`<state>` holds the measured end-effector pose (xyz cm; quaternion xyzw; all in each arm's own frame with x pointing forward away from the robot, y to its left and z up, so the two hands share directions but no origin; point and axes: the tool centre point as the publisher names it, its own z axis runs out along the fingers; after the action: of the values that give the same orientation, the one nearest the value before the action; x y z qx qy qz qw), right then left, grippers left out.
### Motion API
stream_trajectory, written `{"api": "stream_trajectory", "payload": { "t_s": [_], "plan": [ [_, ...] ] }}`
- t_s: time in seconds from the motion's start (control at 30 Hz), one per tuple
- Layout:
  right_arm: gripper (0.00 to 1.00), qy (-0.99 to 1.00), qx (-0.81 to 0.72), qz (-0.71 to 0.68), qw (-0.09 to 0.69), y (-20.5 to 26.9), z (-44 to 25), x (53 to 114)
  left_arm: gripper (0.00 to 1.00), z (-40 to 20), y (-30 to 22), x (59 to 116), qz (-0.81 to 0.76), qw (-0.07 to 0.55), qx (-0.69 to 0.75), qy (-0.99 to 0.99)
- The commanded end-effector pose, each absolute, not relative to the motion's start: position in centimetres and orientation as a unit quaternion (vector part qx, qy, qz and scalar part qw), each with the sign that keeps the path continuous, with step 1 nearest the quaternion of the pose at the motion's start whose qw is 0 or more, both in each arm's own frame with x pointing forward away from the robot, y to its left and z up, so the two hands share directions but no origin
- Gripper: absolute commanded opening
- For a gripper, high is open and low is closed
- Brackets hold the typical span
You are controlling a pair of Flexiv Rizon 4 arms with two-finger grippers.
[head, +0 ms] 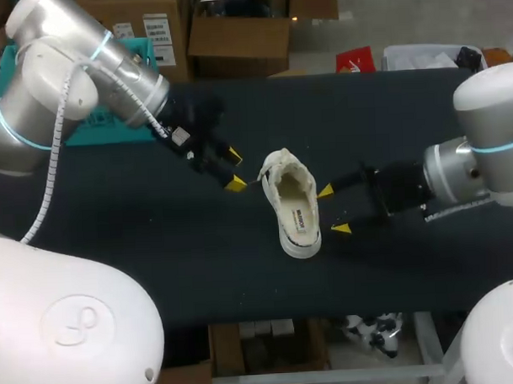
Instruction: Open the shoe tongue, take the insole out of the shoe, put the insole back into the shoe, and pack the shoe into the shoebox
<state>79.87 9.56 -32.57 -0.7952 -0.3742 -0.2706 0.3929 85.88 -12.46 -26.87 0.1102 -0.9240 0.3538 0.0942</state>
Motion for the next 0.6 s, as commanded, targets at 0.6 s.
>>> {"api": "stream_trajectory", "payload": {
  "t_s": [0.6],
  "plan": [
    [1.0,-0.63,-0.652,-0.152,0.395,2.8,-30.0,82.7,1.0,-28.8,-13.4,83.2,0.247,0.047,0.339,-0.906]
  ]
}}
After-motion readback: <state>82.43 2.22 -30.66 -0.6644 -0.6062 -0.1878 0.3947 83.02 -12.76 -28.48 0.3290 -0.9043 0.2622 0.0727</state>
